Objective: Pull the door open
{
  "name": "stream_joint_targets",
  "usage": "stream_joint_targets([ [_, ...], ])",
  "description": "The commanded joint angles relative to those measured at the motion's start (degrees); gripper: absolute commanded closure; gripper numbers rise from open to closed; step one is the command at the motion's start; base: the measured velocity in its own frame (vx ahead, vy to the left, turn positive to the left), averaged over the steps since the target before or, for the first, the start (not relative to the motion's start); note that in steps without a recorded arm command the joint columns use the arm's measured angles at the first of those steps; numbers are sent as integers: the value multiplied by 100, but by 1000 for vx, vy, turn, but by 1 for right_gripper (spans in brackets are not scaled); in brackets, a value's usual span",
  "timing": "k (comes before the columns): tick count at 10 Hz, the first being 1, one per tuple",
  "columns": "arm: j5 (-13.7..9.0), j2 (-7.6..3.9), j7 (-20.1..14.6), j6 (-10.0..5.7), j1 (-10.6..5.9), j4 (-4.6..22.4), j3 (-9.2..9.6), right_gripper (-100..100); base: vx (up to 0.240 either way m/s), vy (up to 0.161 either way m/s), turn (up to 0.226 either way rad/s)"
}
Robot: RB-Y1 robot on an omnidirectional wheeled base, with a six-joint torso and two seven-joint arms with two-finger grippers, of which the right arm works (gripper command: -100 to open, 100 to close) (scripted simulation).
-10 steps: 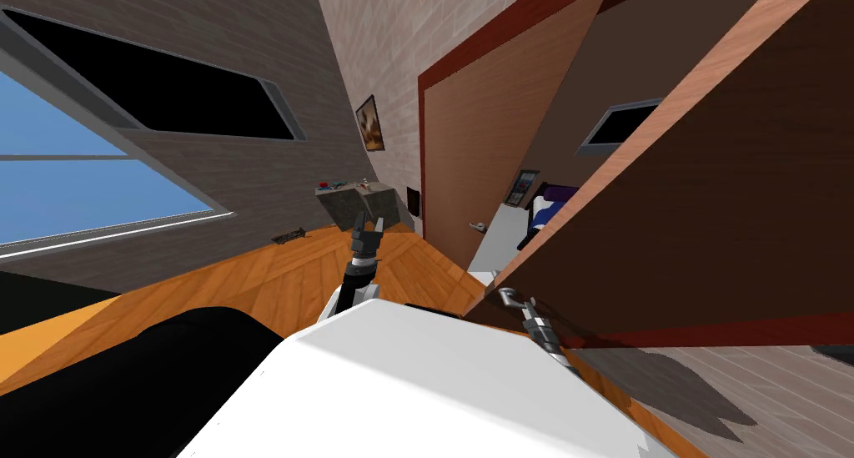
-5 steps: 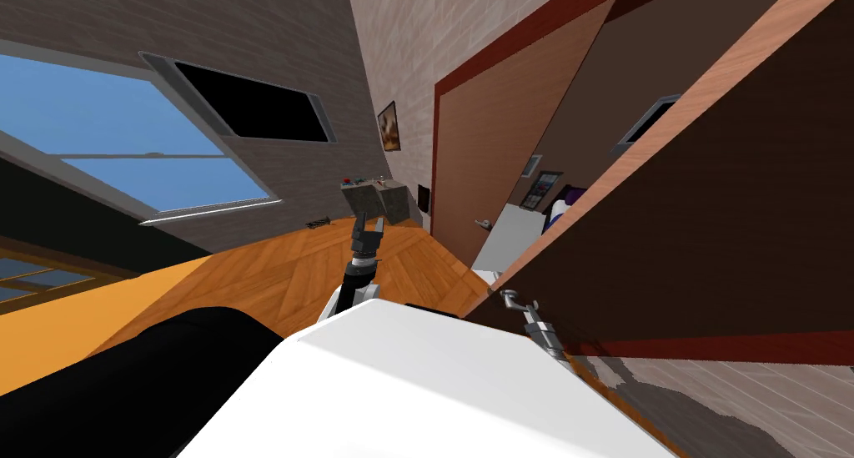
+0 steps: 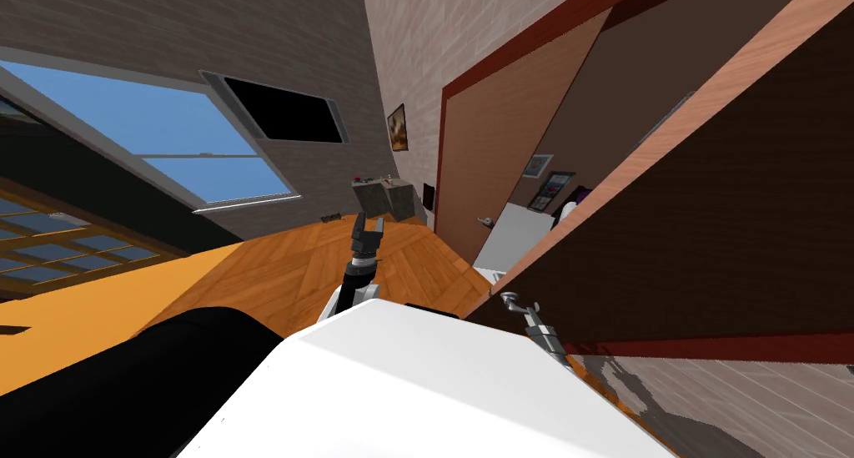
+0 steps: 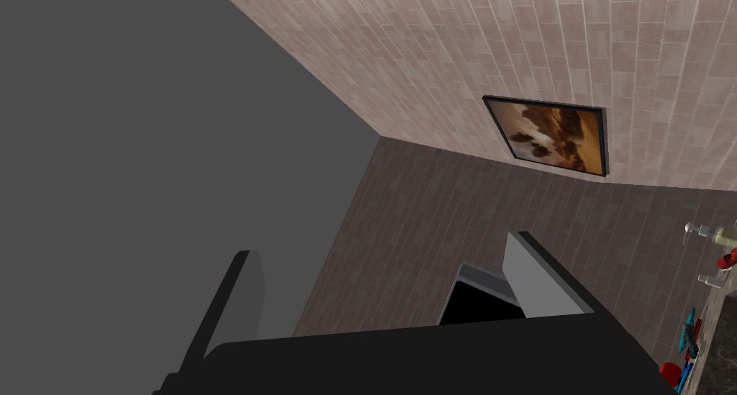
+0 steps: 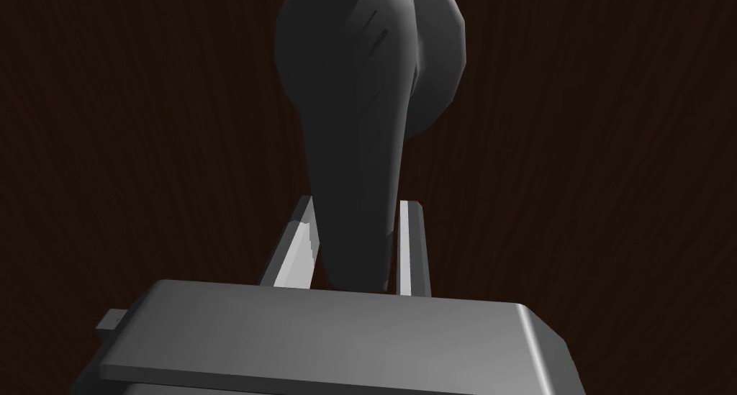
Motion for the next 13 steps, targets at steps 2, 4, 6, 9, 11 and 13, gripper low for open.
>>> stream_joint_targets([
  [2, 34, 14, -8, 18, -25, 2, -6, 100, -109, -34, 98],
  [4, 65, 29, -15, 40, -53, -3, -16, 100, -218, -47, 174],
  [6, 103, 46, -23, 67, -86, -9, -29, 100, -212, -51, 136],
  [9, 143, 63, -31, 94, -120, -15, -42, 100, -180, -68, 123],
  [11, 187, 83, -41, 126, -158, -22, -57, 100, -179, -43, 150],
  [13, 220, 98, -47, 148, -186, -27, -68, 100, -197, -83, 110],
])
